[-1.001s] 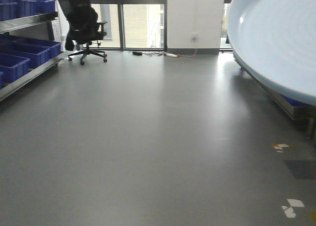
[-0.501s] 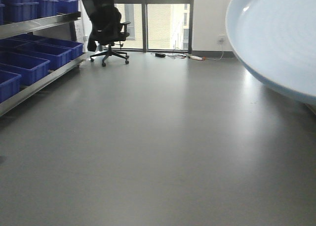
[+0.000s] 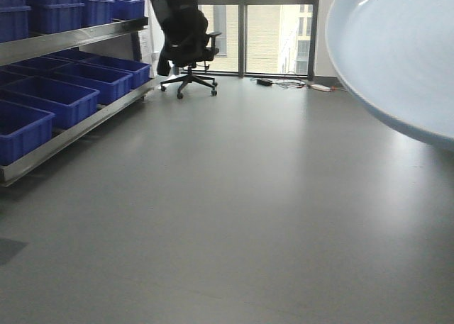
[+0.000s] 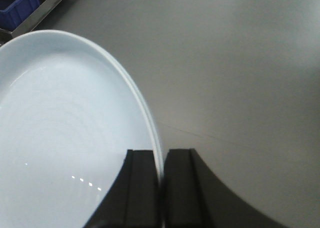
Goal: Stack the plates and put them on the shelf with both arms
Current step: 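Turn and drive toward the blue-bin shelf carrying the plate stack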
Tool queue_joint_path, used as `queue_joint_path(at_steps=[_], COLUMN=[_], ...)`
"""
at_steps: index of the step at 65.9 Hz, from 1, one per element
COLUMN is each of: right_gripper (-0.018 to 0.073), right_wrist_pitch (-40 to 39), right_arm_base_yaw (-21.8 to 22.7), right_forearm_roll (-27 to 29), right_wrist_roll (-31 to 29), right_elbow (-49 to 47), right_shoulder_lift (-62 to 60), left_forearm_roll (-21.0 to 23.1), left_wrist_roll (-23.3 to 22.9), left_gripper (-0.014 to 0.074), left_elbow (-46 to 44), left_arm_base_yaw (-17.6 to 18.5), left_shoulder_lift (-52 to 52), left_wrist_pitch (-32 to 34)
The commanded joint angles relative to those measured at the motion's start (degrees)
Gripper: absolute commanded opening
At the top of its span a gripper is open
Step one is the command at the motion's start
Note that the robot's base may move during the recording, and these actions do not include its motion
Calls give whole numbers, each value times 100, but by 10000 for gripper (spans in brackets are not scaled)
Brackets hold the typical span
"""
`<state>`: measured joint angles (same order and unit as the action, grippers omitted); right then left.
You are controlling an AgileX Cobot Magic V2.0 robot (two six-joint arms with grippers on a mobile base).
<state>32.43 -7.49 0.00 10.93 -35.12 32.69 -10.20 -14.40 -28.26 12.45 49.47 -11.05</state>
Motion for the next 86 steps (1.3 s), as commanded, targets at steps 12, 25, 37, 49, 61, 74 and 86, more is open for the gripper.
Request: queue_joint_path(at_steps=[12, 25, 37, 49, 61, 74, 86], right_gripper=[48, 48, 48, 48, 48, 48, 48], right_wrist_pitch=[-522, -522, -522, -522, -522, -522, -522], right_arm_base_yaw=[26, 26, 26, 26, 27, 27, 27], right_forearm_roll=[0, 0, 0, 0, 0, 0, 0], right_wrist_roll=[-33, -33, -33, -33, -33, -33, -33], right_elbow=[-157, -157, -157, -157, -157, -157, -157], right_shoulder_lift=[-18, -18, -18, -18, -13, -13, -13], left_forearm_roll=[-13, -13, -13, -13, -13, -13, -13], left_wrist_roll=[-50, -50, -50, -50, -50, -50, -50], left_gripper=[89, 89, 89, 89, 89, 89, 89], left_elbow=[-159, -159, -159, -159, -159, -159, -159], left_arm_base_yaw=[5, 5, 5, 5, 5, 5, 5], left_shoulder_lift=[-46, -46, -46, -46, -46, -46, -46], left_wrist_pitch=[457, 457, 457, 457, 457, 457, 457])
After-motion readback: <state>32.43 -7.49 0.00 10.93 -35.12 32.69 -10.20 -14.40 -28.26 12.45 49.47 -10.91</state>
